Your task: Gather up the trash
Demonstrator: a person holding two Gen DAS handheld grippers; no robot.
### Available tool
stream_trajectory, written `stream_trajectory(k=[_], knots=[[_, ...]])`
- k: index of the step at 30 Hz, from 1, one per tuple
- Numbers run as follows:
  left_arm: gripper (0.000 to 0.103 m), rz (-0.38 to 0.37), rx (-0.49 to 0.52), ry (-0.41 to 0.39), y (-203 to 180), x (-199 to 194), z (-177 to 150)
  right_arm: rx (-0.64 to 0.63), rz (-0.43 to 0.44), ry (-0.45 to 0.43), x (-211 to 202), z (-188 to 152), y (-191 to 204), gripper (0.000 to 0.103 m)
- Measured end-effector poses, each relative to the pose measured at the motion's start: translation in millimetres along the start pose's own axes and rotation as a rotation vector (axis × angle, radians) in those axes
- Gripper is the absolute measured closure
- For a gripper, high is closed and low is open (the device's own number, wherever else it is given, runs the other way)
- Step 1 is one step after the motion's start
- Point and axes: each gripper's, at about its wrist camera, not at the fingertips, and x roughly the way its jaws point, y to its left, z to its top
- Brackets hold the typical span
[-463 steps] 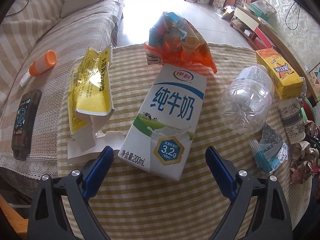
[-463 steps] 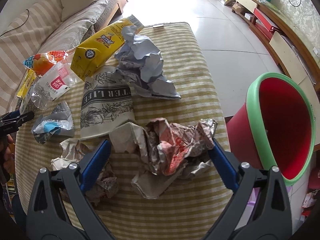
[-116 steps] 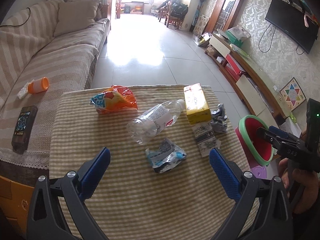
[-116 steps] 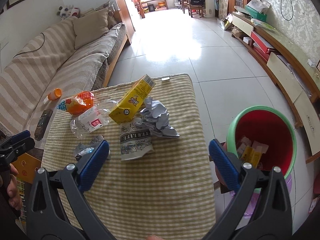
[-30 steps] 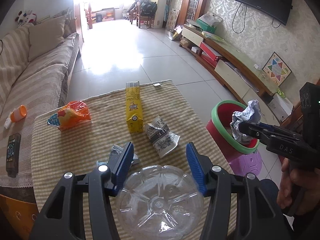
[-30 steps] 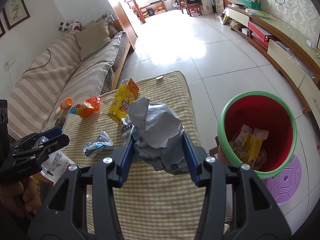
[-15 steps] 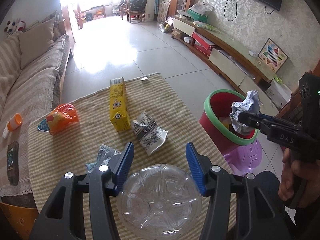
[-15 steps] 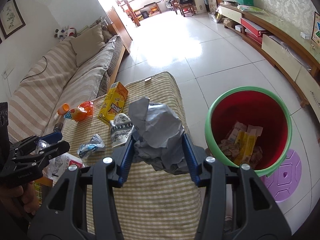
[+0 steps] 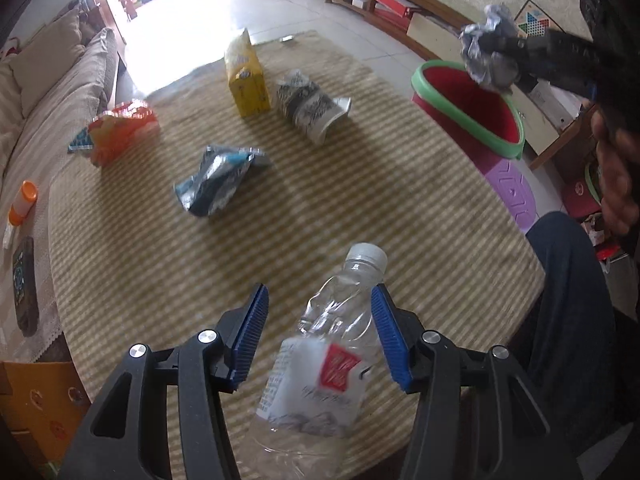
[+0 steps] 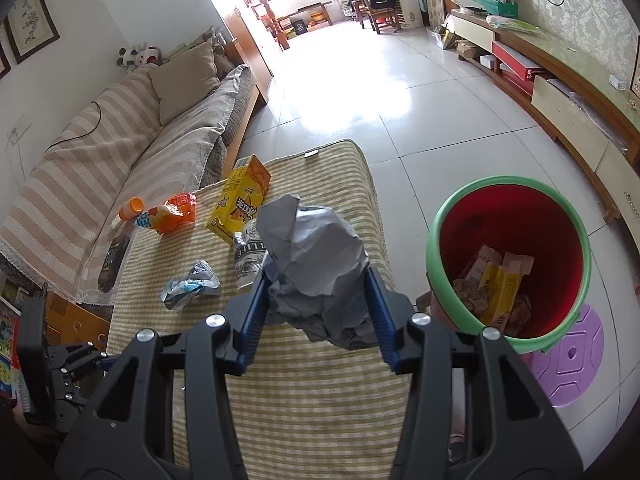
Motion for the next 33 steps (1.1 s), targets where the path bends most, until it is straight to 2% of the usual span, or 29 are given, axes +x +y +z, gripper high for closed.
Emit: stream_trajectory(k=[3, 7, 10, 12, 15, 17, 19, 22, 28, 33], knots=[[0.05, -0.024, -0.006, 0.051, 4.1, 18.4, -15.0, -0.013, 0.006, 0.004, 1.6, -0.3, 7.5, 0.056], [0.045, -0.033, 0.007, 0.063, 1.8, 22.9, -25.7, -0.029, 0.0, 0.002, 0.6, -0.3, 10.4, 0.056], [0.043, -0.019, 0.013, 0.089, 1.3, 25.1, -30.9, -0.021, -0.003, 0.003, 1.6, 0.2, 8.2, 0.056], [0.034, -0.013, 0.025, 0.118, -0.5, 28.1, -32.9, -0.019, -0.003, 0.004, 2.5, 0.0, 8.3, 0.056], [0.033, 0.017, 0.042, 0.158, -4.4, 36.5, -36.7, -0.019, 0.001, 0.007, 3.5, -0.2, 8.5, 0.056], [0.037, 0.028, 0.031, 0.17, -5.2, 42.5, -37.9, -0.016, 0.004, 0.011, 5.7, -1.2, 9.1, 0.056], [0.055, 0.043, 0.007, 0.177, -2.7, 45.1, -38.3, -0.015, 0.005, 0.013, 6.4, -2.1, 8.7, 0.056], [0.058, 0.013, -0.022, 0.165, -0.4, 41.7, -36.8, -0.01, 0.003, 0.013, 7.0, -2.6, 7.5, 0.057], [0.059, 0.005, -0.027, 0.098, -4.2, 20.8, -22.0, -0.001, 0.0, 0.008, 6.6, -2.7, 4.5, 0.057], [0.059, -0.01, -0.032, 0.015, -5.6, -4.8, 10.8, 0.001, 0.0, 0.006, 5.3, -1.8, 2.8, 0.056]])
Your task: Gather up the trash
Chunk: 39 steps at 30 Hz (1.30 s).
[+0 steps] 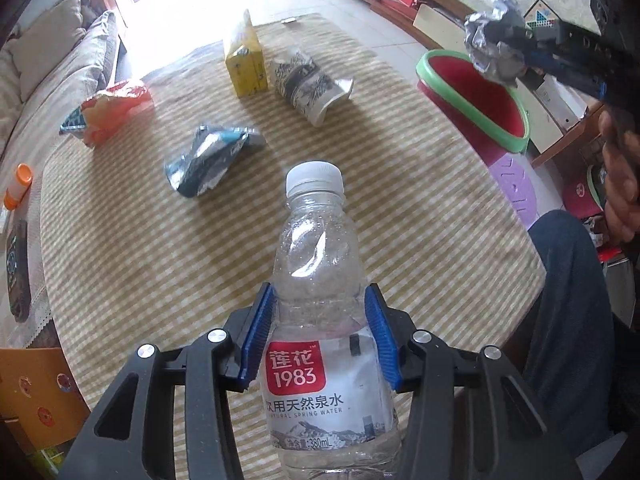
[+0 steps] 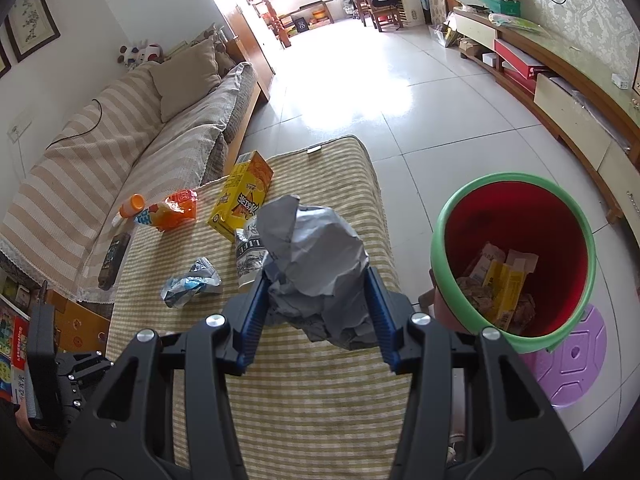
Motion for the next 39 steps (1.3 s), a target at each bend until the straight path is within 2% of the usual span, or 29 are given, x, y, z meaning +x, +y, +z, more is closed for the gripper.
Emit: stream_trajectory(k=[8, 18, 27, 39], knots=[[0.059, -0.048, 0.012, -0.141, -28.9, -27.9, 60.6, 0.033, -0.022, -0.022, -13.8, 3.4, -24.7, 0.057], [0.059, -0.127, 0.083, -0.277, -96.6, -35.5, 145.2, 0.111, -0.087, -0.057, -37.4, 13.1, -91.7, 0.057], [0.059, -0.203, 0.117, -0.293, -156.3, -1.8, 205.4, 0.179, -0.143, -0.072, -46.4, 20.2, -153.3, 0.057], [0.059, -0.233, 0.136, -0.277, -212.9, 46.1, 260.6, 0.246, -0.172, -0.068, -36.5, 25.2, -210.1, 0.057]])
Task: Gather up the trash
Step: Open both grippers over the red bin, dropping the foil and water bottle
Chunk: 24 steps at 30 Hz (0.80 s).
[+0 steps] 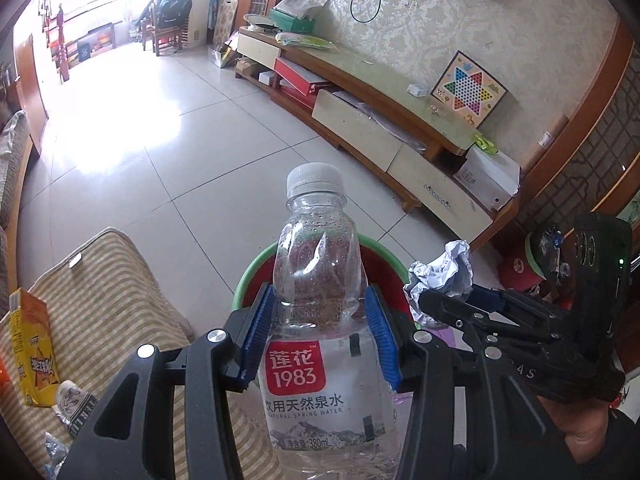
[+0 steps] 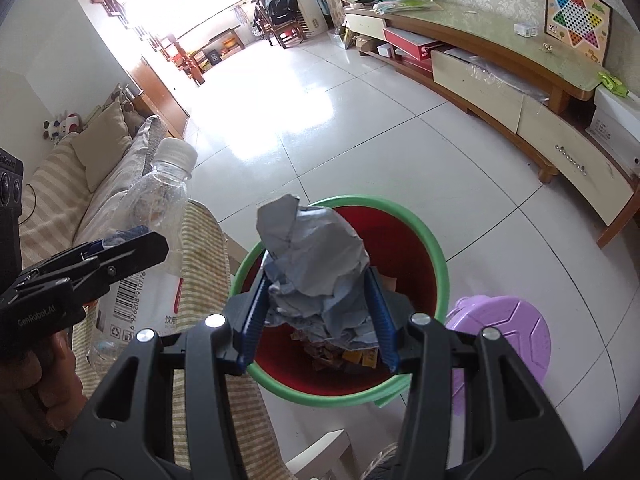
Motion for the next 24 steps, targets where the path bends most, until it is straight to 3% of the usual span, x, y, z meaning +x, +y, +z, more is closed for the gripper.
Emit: stream_trajectory(k=[5, 6, 7, 17, 19, 22, 24], knots=[[0.054, -0.005, -0.008, 0.009, -2.0, 17.8, 7.4, 0.013, -0.005, 0.009, 7.5, 0.4, -8.8, 0.057], [0.038, 0.003, -0.014, 0.002, -1.1, 17.4, 8.2, 0.014, -0.004, 0.012, 8.9, 0.1, -9.5, 0.057], [0.032, 0.001, -0.023, -0.012, 0.9, 14.8, 8.3, 0.013, -0.004, 0.016, 10.6, -0.3, -9.7, 0.057], [0.027, 0.02, -0.088, -0.055, 25.1, -17.9, 1.9, -0.007, -0.004, 0.054, 29.9, -3.3, -0.1, 0.057], [0.02, 0.029, -0.097, -0.071, 30.4, -28.2, -2.2, -0.02, -0.005, 0.066, 33.1, -4.6, 3.9, 0.056], [0.02, 0.034, -0.104, -0.085, 36.6, -42.2, -9.0, -0.037, -0.018, 0.081, 36.9, -7.1, 10.7, 0.052], [0.02, 0.039, -0.101, -0.096, 39.4, -53.1, -14.1, -0.042, -0.027, 0.088, 37.8, -9.8, 14.3, 0.041]])
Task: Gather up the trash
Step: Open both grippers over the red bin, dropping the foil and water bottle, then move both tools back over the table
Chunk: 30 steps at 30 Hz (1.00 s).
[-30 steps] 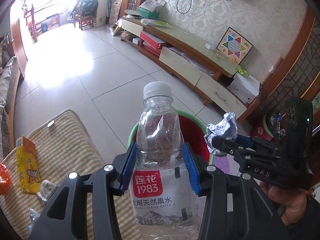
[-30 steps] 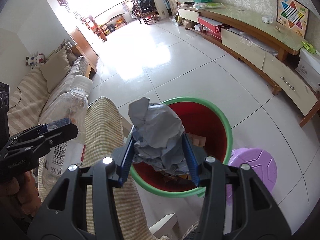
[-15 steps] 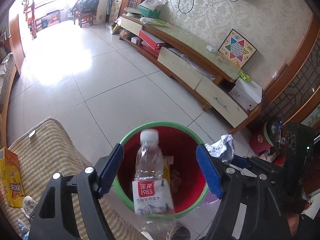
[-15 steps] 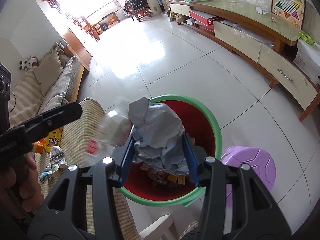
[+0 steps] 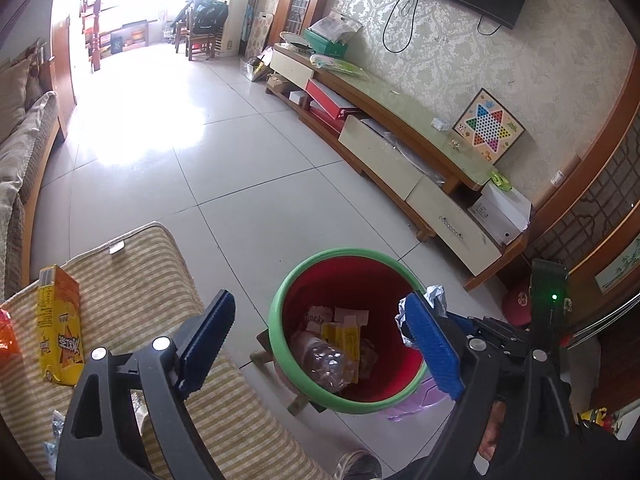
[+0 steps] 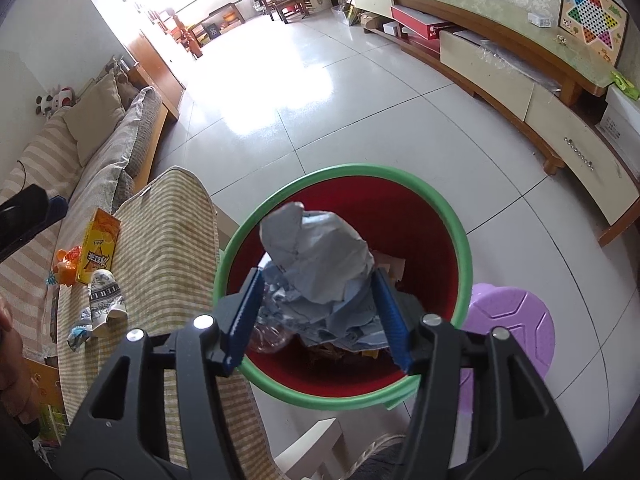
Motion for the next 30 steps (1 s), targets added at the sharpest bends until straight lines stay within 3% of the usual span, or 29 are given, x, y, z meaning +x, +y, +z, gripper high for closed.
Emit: stream_trajectory(k=[1, 3, 6, 11, 16, 26, 30], knots=[[0.018, 0.006, 0.005, -0.007, 1.0, -5.7, -2.0, -0.001, -0.003, -0.002, -1.2, -0.7, 1.8, 0.037], [0.013, 0.015, 0.01, -0.021, 4.0, -17.7, -5.5, -0.006, -0.017, -0.012, -5.3, -1.8, 5.1, 0.016], [0.008, 0.012, -0.004, -0.037, 11.0, -36.2, -14.7, -0.014, -0.025, -0.03, -14.2, -2.5, 12.0, 0.005], [0.008, 0.026, -0.035, -0.037, 31.6, -65.9, -34.9, -0.039, -0.046, -0.044, -26.7, -8.2, 36.4, 0.005], [0.008, 0.08, -0.083, -0.065, 63.7, -103.3, -65.0, -0.113, -0.015, -0.047, -33.8, -22.1, 91.1, 0.005], [0.008, 0.175, -0.27, -0.061, 170.7, -167.5, -133.4, -0.268, 0.059, -0.019, -23.8, -47.1, 206.1, 0.005], [0.008, 0.202, -0.298, -0.063, 198.8, -184.9, -155.1, -0.323, 0.066, 0.009, -11.6, -59.8, 239.1, 0.005]])
